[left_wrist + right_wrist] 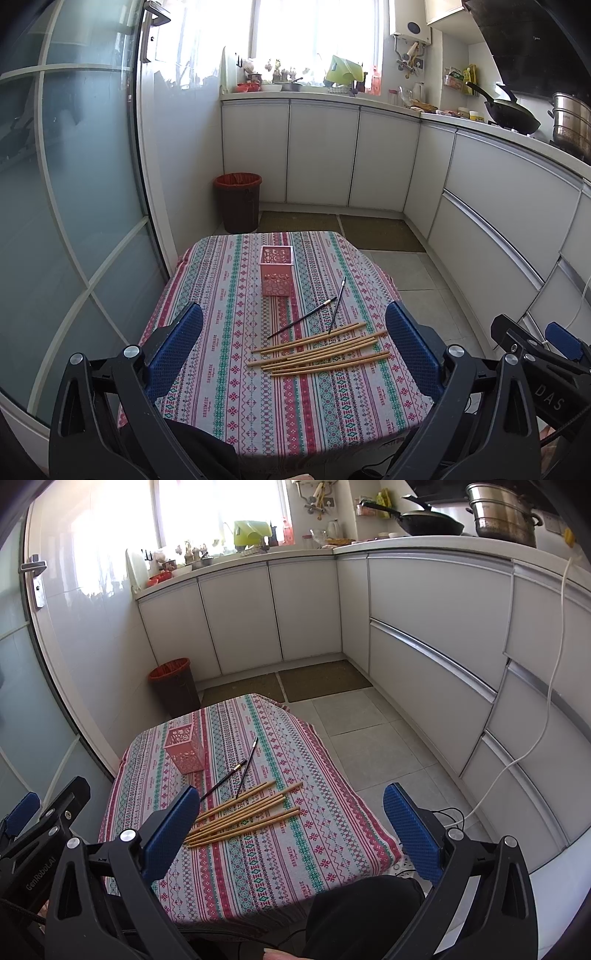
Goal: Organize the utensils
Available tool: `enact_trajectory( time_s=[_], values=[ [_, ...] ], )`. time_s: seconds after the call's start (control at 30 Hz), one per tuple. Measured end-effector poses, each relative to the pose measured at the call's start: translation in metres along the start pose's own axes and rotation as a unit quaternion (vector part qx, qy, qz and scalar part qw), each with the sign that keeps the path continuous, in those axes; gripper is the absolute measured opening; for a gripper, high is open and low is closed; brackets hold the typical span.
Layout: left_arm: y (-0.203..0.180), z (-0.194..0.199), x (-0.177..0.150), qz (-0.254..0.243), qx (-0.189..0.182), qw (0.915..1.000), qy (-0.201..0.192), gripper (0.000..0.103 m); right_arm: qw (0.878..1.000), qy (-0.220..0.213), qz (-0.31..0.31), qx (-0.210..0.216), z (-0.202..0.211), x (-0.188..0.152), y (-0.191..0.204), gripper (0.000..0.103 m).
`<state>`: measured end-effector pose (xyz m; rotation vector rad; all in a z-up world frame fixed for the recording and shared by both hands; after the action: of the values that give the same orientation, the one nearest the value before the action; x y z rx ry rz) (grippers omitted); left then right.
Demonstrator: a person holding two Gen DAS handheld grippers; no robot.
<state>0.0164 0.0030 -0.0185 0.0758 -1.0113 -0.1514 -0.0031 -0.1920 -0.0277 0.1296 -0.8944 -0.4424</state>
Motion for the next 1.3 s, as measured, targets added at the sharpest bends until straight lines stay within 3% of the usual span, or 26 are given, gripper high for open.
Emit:
enact_trajectory(
  time_s=[0.53, 0.67, 0.77, 0.9, 1.07, 1.3],
  values=[
    [0.0, -0.014, 0.001, -0.001, -0.004, 0.9998, 0.018, 0.095, 1.0, 0.014, -0.009, -0.008, -0.013, 0.0, -0.007, 0.097],
    [-0.003, -0.033, -0.002, -0.006, -0.01, 0.999, 0.044, 0.095, 0.999, 0.028, -0.019, -0.014, -0.028, 0.0, -0.012, 0.097],
    [-0.003, -0.062, -0.006, -0.002, -0.036, 0.9956, 0.087, 0.096, 0.997, 0.056, -0.043, -0.005, -0.05, -0.002, -0.023, 0.097],
    [-0.002, -0.126, -0.014, 0.006, -0.094, 0.9773, 0.19, 0.096, 0.986, 0.13, -0.102, 0.018, -0.103, -0.011, -0.053, 0.097],
    [-0.018, -0.202, -0.023, -0.019, -0.112, 0.9528, 0.282, 0.096, 0.964, 0.212, -0.161, 0.02, -0.176, -0.037, -0.095, 0.097],
    [-0.066, -0.304, -0.005, -0.051, -0.176, 0.9257, 0.331, 0.096, 0.951, 0.258, -0.169, 0.037, -0.24, -0.065, -0.113, 0.097]
  ],
)
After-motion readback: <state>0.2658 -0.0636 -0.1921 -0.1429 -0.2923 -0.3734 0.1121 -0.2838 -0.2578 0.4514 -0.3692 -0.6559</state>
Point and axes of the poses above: each gripper's, at about its wrist camera, not at the fingertips, and z roughly against the way its jaws point, y to its left, x to its top, the point moved 2 cm from there along -z, roughly the way its jaws point, and after that the axes turned 11 degrees about -z, right-handed, at the moved point
